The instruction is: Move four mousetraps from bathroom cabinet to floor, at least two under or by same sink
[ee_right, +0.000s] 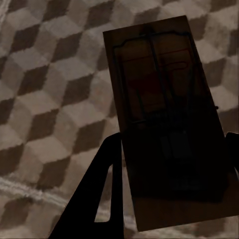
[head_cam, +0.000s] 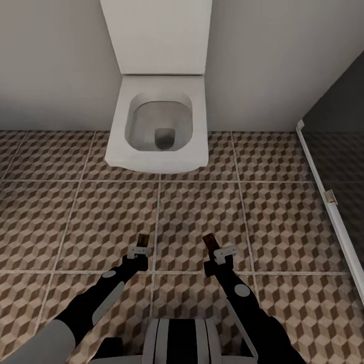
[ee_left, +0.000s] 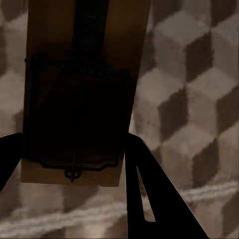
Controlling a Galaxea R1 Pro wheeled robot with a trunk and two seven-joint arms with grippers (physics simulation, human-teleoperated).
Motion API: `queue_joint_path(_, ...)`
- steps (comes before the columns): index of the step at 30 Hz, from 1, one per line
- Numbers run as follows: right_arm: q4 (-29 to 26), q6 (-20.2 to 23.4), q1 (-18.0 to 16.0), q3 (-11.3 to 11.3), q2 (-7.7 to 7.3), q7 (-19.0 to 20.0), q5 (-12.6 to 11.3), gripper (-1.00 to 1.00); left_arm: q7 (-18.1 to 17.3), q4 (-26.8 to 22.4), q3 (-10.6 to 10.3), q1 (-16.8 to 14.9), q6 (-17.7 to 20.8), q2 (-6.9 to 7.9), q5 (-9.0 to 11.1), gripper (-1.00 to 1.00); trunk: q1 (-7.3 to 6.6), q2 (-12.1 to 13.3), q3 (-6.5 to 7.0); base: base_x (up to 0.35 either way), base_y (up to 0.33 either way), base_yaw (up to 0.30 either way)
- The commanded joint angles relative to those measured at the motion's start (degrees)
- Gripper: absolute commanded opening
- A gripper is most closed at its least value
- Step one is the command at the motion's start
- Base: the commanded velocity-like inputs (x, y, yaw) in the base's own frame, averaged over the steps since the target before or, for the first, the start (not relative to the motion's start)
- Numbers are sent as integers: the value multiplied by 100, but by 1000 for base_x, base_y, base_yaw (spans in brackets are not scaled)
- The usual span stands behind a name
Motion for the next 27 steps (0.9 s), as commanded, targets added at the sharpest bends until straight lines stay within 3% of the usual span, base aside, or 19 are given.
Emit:
queue_joint_path(1, -10, 34, -2, 11, -2, -29, -9, -100, 54, -11, -29, -4, 17, 8, 41, -100, 2, -1, -3, 245, 135, 0)
queue_joint_path(13, -9, 34, -2, 11, -3, -29, -13, -100, 54, -6, -29, -4, 11, 8, 41, -100, 2, -1, -3, 229, 186, 0)
queue_joint_path(27, -9, 34, 0, 13, -2, -29, -26, -100, 54, -2, -32, -4, 10, 8, 41, -100, 2, -1, -3, 24, 18, 0)
